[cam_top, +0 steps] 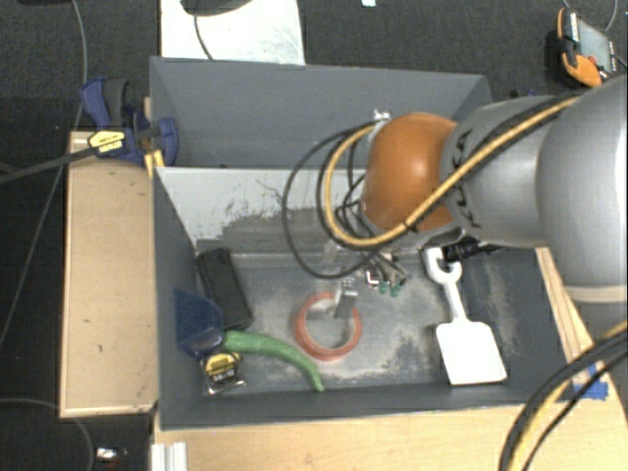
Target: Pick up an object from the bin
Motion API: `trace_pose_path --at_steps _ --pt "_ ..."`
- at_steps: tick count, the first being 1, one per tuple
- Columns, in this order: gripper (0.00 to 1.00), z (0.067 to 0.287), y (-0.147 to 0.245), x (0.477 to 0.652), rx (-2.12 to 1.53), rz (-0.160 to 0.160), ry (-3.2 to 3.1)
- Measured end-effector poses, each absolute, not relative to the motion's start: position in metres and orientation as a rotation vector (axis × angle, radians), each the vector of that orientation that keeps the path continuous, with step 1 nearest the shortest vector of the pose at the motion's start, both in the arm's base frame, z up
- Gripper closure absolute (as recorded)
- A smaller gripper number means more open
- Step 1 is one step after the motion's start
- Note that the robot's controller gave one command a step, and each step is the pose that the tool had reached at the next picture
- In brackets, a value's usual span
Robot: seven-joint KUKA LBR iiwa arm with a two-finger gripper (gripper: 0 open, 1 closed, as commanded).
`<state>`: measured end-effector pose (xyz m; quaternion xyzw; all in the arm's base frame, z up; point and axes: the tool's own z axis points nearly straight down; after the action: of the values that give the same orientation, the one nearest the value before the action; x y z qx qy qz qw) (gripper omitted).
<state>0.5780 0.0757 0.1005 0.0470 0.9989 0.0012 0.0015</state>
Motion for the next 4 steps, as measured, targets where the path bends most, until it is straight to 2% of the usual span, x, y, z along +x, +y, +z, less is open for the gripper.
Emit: trace_pose_path --at_steps 1,2,3,4 --pt "0.00 0.071 0.119 0.507 -0.010 0.008 3.122" --pt "1.00 0.070 0.095 0.589 0.509 0.007 3.087" --pt "1.00 0.070 0.095 0.589 0.508 0.007 3.088" --pt "1.00 0.099 0.094 0.588 0.506 0.006 3.091"
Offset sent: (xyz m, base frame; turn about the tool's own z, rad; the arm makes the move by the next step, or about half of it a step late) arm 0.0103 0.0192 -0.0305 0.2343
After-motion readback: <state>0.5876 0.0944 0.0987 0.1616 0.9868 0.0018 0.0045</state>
